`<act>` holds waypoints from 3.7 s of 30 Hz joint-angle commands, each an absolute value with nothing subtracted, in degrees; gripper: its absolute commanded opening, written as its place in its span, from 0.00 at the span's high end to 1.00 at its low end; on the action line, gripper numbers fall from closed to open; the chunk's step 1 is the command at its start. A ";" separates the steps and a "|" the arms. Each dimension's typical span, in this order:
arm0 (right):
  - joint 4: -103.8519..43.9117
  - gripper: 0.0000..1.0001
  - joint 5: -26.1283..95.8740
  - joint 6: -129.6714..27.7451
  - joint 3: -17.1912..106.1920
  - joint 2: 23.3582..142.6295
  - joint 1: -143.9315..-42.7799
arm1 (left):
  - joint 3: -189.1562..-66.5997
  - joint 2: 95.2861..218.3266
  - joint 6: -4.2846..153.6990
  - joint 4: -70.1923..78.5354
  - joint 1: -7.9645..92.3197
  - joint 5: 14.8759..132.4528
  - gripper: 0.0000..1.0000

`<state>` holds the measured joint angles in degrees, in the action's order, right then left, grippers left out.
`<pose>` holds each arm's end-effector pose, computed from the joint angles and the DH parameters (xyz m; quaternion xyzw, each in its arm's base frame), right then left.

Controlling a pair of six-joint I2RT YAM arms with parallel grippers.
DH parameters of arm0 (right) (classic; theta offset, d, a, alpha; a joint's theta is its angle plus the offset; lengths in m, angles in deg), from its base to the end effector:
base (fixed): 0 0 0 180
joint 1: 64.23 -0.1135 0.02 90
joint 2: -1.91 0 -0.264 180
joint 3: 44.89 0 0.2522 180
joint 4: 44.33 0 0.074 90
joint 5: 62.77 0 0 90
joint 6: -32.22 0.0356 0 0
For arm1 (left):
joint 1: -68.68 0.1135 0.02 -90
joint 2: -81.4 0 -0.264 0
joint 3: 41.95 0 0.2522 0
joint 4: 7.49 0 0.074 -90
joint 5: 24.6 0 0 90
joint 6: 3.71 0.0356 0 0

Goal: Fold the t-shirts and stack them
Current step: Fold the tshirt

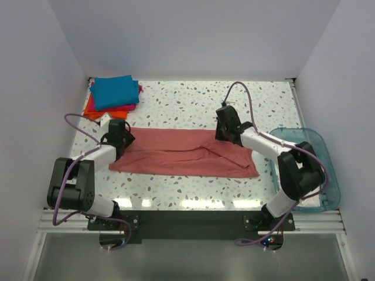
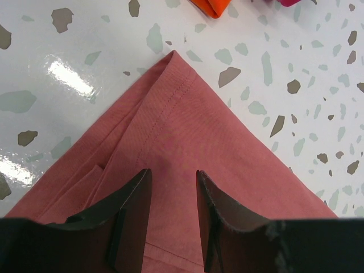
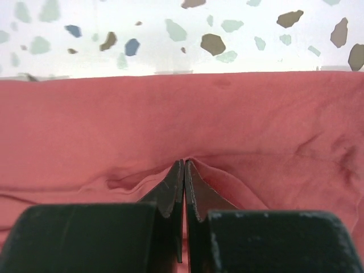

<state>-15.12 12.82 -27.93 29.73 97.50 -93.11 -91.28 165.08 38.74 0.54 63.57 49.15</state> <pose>0.3113 0.1616 0.2027 0.0506 0.9324 0.0629 0.3523 0.2788 -0.0149 0.1607 -0.3810 0.8236 -0.0614 0.4155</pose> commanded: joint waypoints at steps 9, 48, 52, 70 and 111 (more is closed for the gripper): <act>-17.21 1.00 10.98 -22.81 21.00 83.83 -104.38 | -90.69 163.67 38.21 -2.51 64.63 49.67 0.59; -4.20 0.70 7.63 -31.06 22.13 87.97 -99.55 | -90.60 162.61 39.44 -5.33 64.72 54.94 0.53; -2.88 0.70 7.54 -29.83 19.41 84.46 -103.16 | -90.69 162.61 39.44 -5.33 64.72 54.86 0.53; -5.08 0.71 9.22 -21.92 6.13 71.79 -109.76 | -90.16 162.61 39.79 -5.33 65.07 55.03 0.53; 7.46 0.67 13.96 -34.74 70.60 132.23 -84.18 | -80.50 160.78 31.62 2.14 47.15 48.16 0.70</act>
<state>0.68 13.45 -29.99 61.03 124.74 -84.59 -82.82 162.24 35.09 -3.07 49.13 44.45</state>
